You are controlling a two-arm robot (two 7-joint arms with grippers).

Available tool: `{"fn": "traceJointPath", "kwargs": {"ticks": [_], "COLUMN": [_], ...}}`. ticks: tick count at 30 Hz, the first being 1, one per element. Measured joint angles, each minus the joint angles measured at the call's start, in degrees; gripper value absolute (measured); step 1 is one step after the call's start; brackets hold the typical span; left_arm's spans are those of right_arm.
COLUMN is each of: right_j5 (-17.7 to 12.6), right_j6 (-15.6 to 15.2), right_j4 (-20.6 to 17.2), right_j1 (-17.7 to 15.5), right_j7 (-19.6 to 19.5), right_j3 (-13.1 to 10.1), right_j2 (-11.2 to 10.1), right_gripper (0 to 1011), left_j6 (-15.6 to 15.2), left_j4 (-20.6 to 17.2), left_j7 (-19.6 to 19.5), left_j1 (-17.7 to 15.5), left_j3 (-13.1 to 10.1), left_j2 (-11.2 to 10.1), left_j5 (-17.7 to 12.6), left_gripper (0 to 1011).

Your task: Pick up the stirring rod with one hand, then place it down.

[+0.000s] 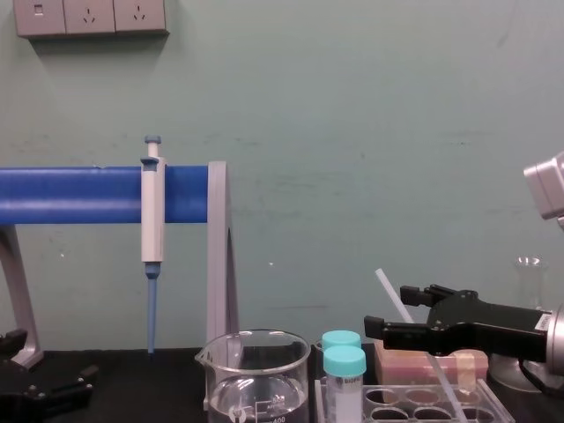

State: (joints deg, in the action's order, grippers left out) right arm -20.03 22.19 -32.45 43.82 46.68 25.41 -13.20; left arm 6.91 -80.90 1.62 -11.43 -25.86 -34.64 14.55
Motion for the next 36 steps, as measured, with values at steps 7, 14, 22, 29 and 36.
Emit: {"fn": "traceJointPath", "kwargs": {"ticks": [7,14,22,29,36], "right_j5": [0.0,-0.1,-0.1,-0.1,-0.1], "right_j6": [0.1,0.2,0.3,0.3,0.3], "right_j4": [0.1,0.2,0.3,0.3,0.3], "right_j1": [0.1,0.1,0.2,0.2,0.2], "right_j7": [0.1,0.1,0.1,0.2,0.2], "right_j3": [0.1,0.1,0.2,0.2,0.2], "right_j2": [0.0,0.0,0.0,0.0,0.0], "right_gripper": [998,890,633,392,170], "left_j6": [0.0,0.0,0.0,0.0,0.0], "left_j4": [0.0,0.0,0.0,0.0,0.0], "left_j7": [0.0,0.0,0.0,0.0,0.0], "left_j1": [0.0,0.0,0.0,0.0,0.0], "left_j3": [0.0,0.0,0.0,0.0,0.0], "left_j2": [0.0,0.0,0.0,0.0,0.0], "left_j5": [0.0,0.0,0.0,0.0,0.0], "left_gripper": [1000,1000,1000,1000,1000]}}
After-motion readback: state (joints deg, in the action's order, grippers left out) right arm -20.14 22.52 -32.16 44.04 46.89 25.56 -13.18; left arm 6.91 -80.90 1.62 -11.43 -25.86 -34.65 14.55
